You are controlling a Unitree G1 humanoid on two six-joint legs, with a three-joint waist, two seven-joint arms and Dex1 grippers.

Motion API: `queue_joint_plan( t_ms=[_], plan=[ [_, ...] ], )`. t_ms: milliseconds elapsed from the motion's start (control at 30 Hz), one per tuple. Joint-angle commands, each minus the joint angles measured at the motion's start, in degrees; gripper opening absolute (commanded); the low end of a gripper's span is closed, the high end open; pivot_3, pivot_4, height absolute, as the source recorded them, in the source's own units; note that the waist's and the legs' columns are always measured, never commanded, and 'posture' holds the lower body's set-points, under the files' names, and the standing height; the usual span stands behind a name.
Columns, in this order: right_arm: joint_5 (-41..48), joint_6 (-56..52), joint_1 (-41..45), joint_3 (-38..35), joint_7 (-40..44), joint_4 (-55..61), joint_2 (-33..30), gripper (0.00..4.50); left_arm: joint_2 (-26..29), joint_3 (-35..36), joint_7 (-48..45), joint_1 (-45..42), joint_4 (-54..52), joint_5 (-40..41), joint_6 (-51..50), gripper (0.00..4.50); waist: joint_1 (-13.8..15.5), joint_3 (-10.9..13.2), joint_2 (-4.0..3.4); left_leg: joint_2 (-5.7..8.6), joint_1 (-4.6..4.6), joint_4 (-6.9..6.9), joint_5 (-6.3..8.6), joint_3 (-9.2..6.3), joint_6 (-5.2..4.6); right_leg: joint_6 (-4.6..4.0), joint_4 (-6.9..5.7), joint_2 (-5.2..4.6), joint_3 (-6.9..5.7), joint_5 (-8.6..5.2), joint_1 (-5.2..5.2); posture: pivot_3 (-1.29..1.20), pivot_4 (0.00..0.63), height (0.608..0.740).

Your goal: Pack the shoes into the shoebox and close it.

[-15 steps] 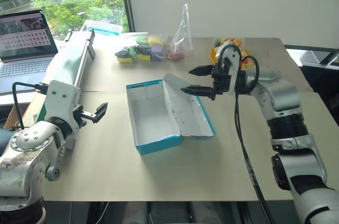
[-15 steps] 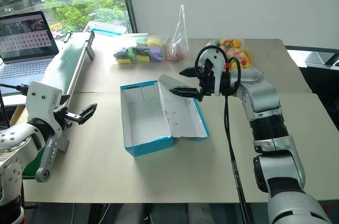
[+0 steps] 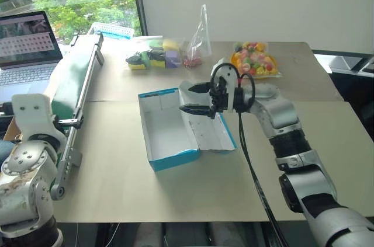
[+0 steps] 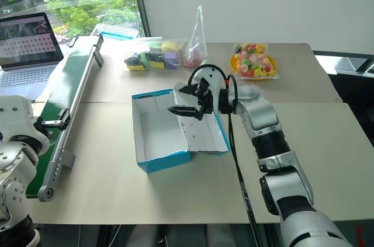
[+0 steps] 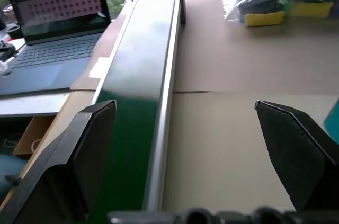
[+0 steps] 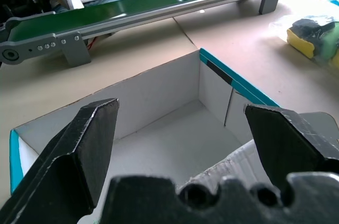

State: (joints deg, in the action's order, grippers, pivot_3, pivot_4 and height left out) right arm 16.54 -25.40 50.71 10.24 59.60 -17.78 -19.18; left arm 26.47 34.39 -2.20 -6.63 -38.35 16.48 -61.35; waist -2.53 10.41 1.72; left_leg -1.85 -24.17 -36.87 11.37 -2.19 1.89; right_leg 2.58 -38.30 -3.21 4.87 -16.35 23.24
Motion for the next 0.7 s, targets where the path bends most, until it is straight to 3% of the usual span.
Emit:
queue_joint_plan(
  t_ms=[33,300,533,700],
  plan=[
    [0.55,1.87,0.49,-0.53,0.21,0.97,1.44,4.46,-0.69,3.81,1.45,0.43,-3.68,-1.26,0.64,4.5,0.12,-0.01,0.01,0.0,0.02,0.0,0.0,-0.01,0.0,0.0,-0.04,0.0,0.0,0.0,-0.01,0.0,0.15,0.74],
    [-1.04,0.51,-1.63,2.39,-2.74,5.49,5.57,4.46,-0.87,9.04,-1.61,4.75,-0.68,-0.24,4.07,4.5,-0.11,-0.08,0.12,0.01,0.04,-0.01,-0.01,-0.1,0.03,-0.01,-0.14,0.0,-0.11,0.0,-0.01,0.0,0.15,0.74],
    [-0.64,0.67,-1.64,1.83,-6.0,4.89,11.15,4.46,0.33,7.81,-3.06,5.3,1.65,-0.9,6.29,4.5,-0.13,-0.14,0.23,0.01,0.11,-0.01,-0.05,-0.14,0.09,-0.03,-0.24,0.01,-0.14,0.01,-0.03,0.0,0.15,0.74],
    [-0.07,-1.56,-2.81,1.9,-6.3,7.44,11.69,4.46,2.41,6.16,-6.8,4.31,6.53,-0.06,10.36,4.5,-0.01,-0.15,0.23,0.0,0.09,0.0,-0.05,-0.22,0.09,-0.03,-0.24,0.01,-0.24,0.01,-0.01,0.0,0.15,0.74]
  ],
)
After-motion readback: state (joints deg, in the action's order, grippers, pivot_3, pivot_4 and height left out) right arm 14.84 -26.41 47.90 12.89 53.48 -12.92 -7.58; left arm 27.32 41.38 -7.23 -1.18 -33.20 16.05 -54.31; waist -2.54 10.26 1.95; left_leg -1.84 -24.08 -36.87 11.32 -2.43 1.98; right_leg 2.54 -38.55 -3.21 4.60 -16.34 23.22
